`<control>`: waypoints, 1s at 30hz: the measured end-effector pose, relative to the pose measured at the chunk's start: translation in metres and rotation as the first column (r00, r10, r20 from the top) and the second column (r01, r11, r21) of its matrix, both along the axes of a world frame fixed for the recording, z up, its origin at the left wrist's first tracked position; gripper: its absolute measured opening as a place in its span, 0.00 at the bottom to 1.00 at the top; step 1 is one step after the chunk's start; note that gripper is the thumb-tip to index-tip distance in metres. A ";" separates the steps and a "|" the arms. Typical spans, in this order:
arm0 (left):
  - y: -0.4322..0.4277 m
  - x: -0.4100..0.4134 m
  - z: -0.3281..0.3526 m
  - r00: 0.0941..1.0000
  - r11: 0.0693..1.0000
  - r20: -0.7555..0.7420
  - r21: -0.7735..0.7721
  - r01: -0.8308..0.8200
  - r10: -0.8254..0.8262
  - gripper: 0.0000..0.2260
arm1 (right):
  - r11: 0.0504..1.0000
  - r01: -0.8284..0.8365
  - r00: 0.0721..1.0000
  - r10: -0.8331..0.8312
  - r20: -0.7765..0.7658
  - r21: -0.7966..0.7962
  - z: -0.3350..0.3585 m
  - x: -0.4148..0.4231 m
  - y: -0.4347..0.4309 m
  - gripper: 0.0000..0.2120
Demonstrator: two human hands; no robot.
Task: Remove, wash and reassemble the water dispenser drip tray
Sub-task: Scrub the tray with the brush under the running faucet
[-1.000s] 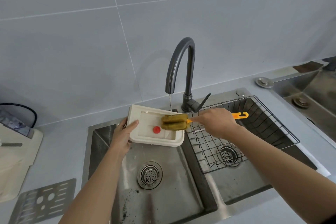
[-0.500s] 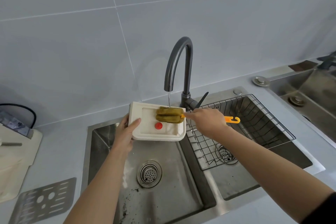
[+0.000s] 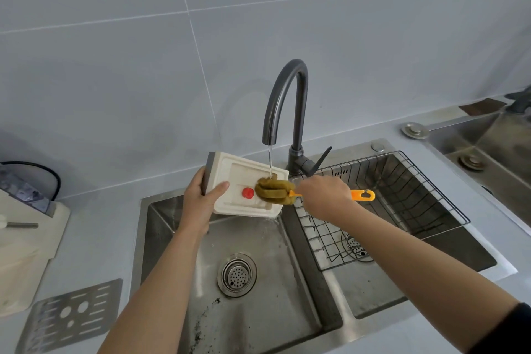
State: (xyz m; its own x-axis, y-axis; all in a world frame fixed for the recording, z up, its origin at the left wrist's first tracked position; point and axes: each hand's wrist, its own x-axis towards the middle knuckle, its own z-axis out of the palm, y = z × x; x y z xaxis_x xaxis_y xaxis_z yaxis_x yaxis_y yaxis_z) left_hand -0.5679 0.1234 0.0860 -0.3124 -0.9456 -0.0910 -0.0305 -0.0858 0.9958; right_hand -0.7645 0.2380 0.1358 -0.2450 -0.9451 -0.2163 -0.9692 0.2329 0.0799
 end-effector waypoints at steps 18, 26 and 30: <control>0.002 -0.003 0.012 0.980 0.977 -0.006 -0.069 -0.200 0.200 0.17 | 0.996 0.028 0.995 -0.020 -0.095 0.087 -0.006 -0.023 0.029 0.10; 0.001 0.001 0.003 0.906 0.913 -0.197 0.248 -0.324 0.375 0.12 | 0.973 0.229 0.958 -0.221 0.183 -0.029 -0.023 -0.057 0.045 0.14; 0.005 0.003 -0.002 0.866 0.853 -0.252 0.424 -0.303 0.433 0.16 | 0.904 0.422 0.830 -0.359 0.426 -0.061 -0.042 -0.080 0.049 0.16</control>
